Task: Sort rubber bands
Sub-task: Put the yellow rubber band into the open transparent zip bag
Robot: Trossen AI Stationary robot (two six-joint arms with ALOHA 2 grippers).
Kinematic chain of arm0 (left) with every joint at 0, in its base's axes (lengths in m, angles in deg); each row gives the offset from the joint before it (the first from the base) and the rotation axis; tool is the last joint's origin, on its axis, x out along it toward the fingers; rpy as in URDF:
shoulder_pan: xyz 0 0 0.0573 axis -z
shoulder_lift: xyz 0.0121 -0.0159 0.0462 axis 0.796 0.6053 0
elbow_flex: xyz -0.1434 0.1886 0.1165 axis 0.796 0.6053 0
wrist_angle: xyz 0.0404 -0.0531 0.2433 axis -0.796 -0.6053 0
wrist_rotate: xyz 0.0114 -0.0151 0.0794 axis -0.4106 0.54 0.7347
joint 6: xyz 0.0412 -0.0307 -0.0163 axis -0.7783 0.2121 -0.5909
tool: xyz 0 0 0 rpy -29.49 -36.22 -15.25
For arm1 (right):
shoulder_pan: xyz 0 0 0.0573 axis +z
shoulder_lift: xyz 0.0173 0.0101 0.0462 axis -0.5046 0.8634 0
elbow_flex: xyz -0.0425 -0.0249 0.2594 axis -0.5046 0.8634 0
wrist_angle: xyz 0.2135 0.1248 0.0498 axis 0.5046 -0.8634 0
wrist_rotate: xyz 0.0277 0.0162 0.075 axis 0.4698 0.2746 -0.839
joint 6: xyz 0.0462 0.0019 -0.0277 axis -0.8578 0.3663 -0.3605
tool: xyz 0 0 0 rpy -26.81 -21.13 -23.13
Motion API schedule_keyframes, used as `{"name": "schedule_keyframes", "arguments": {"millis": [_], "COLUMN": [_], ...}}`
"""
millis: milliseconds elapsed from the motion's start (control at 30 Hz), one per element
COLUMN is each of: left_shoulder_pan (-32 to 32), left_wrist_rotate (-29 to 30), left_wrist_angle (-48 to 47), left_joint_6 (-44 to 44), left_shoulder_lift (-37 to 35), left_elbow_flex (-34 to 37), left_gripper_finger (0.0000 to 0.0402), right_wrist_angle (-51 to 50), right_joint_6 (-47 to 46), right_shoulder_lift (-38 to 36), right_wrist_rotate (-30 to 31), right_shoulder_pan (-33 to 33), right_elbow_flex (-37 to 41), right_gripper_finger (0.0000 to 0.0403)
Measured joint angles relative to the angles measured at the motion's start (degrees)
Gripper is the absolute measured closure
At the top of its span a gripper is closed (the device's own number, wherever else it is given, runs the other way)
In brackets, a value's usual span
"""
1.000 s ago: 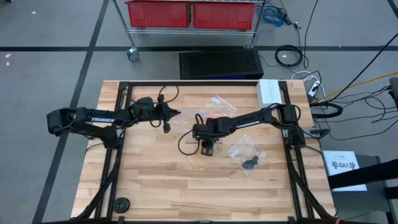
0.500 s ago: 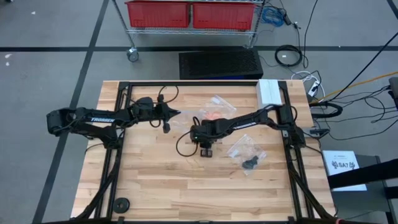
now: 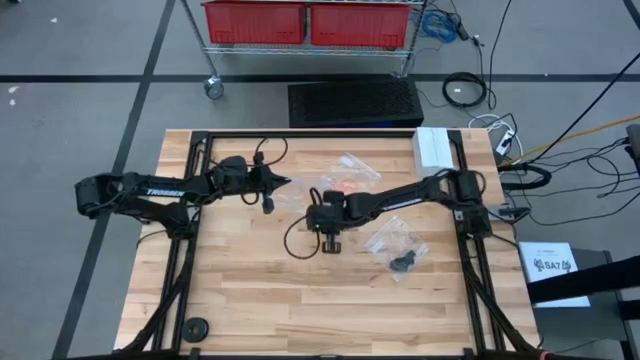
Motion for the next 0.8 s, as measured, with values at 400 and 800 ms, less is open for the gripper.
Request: {"name": "schedule_keyframes", "arguments": {"millis": [400, 800], "left_shoulder_pan": [0.0, 0.11], "left_wrist_rotate": [-0.97, -2.19], "left_wrist_angle": [0.21, 0.66], "left_joint_6": [0.0, 0.0], "left_shoulder_lift": [0.0, 0.0], "left_elbow_flex": [0.0, 0.0], "left_gripper_finger": [0.04, 0.04], "right_wrist_angle": [5.0, 11.18], "right_joint_6": [2.85, 12.72], "right_shoulder_lift": [-11.82, -14.25], "right_wrist_rotate": [18.76, 23.31], "right_shoulder_pan": [-0.74, -5.04], "right_elbow_flex": [-0.58, -0.54], "right_gripper_finger": [0.0403, 0.0403]}}
